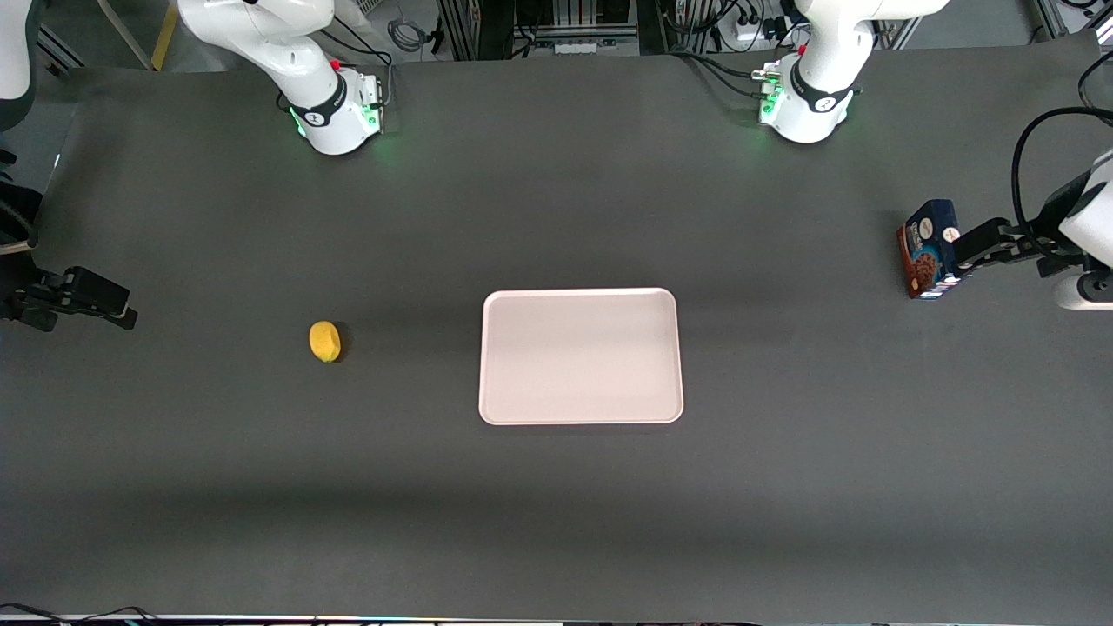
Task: Place cookie box on tray
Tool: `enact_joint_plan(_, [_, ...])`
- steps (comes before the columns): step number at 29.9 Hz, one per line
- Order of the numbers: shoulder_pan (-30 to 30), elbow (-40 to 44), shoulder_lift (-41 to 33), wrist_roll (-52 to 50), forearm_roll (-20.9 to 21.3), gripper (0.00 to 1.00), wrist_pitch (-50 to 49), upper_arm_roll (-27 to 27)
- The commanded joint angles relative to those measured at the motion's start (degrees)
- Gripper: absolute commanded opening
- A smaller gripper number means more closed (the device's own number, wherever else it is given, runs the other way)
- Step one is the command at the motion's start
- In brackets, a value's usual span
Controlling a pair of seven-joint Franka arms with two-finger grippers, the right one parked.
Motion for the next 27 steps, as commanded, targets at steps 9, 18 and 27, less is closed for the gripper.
enact_joint_plan(9, [0.16,0.36,0.25,-1.93,-0.10,1.00,0.06,-0.24])
enact_joint_plan(18, [0.24,0.62,0.69,-1.14,-0.19,1.00,0.68,0.02])
enact_joint_plan(27, [0.33,0.10,0.08,-0.53,0.87,1.00,-1.87,0.29])
